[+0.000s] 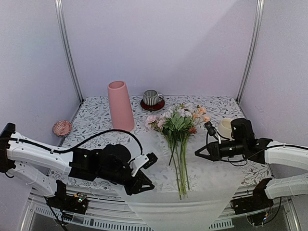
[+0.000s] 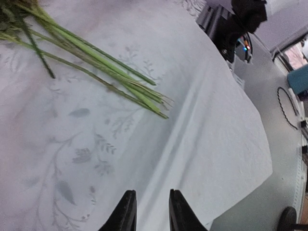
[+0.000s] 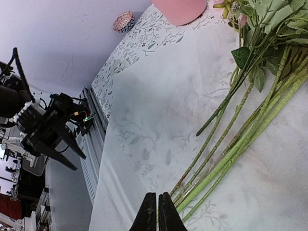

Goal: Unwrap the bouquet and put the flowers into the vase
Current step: Pick up the fake flower from the flattened wrapping paper.

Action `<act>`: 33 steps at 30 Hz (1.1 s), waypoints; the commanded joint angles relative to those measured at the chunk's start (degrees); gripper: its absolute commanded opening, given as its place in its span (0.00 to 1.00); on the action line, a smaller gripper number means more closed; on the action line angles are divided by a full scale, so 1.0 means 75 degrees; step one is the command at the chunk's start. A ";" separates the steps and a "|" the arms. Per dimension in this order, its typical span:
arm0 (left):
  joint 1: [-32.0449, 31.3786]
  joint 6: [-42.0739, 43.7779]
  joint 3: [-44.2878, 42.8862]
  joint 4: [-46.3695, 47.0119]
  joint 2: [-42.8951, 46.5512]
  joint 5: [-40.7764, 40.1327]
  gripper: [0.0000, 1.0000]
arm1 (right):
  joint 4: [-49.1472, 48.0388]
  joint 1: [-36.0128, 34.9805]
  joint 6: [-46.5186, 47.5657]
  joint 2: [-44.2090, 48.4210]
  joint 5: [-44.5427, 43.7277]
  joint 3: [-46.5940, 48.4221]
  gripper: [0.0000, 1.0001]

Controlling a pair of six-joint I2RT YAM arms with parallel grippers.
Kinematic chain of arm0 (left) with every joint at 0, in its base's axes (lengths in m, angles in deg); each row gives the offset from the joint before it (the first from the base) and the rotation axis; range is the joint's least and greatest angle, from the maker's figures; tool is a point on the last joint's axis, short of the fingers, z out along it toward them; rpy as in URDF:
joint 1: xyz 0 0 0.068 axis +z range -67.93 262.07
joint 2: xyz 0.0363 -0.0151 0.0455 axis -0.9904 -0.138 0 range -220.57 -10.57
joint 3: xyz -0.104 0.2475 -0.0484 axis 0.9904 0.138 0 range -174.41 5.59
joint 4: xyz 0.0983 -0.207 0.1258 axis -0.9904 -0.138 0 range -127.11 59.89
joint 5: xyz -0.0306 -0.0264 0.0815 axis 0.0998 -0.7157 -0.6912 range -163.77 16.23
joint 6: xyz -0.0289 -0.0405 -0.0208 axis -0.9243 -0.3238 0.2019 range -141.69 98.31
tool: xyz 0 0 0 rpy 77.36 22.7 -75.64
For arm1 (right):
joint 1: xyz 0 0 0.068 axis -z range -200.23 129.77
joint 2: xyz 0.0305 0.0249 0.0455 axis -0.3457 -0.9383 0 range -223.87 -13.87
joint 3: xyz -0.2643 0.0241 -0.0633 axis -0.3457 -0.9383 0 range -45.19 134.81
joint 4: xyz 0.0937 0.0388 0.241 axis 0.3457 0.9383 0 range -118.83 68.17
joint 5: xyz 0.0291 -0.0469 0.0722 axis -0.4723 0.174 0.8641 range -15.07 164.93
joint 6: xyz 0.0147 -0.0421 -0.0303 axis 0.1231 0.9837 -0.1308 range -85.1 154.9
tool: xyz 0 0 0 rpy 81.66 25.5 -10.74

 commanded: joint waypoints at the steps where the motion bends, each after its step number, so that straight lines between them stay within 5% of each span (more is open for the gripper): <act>1: 0.0517 -0.0298 0.0416 0.0385 0.0533 -0.0896 0.26 | -0.0246 -0.0166 -0.0182 0.0287 -0.0638 0.0002 0.03; 10: 0.1024 -0.0177 0.0626 0.0686 0.0456 -0.0722 0.27 | -0.1186 -0.0172 0.0042 0.0545 -0.0948 -0.0517 0.03; 18: 0.1418 -0.0331 0.0757 0.1086 0.0172 -0.0862 0.29 | -0.0826 -0.0219 0.0322 -0.0654 -0.0066 0.0011 0.05; 27: 0.1579 -0.0729 0.0436 0.1222 -0.0303 -0.2254 0.31 | -0.1489 -0.0248 0.0300 -0.1242 -0.0782 -0.0107 0.09; 29: 0.1637 -0.0776 0.0332 0.1301 -0.0490 -0.2330 0.40 | -0.1490 -0.0248 0.0413 -0.1378 -0.1088 -0.0023 0.10; 33: 0.1700 -0.1057 -0.0064 0.1063 -0.0960 -0.2804 0.74 | -0.1541 -0.0237 0.0651 -0.1471 -0.1815 0.0139 0.11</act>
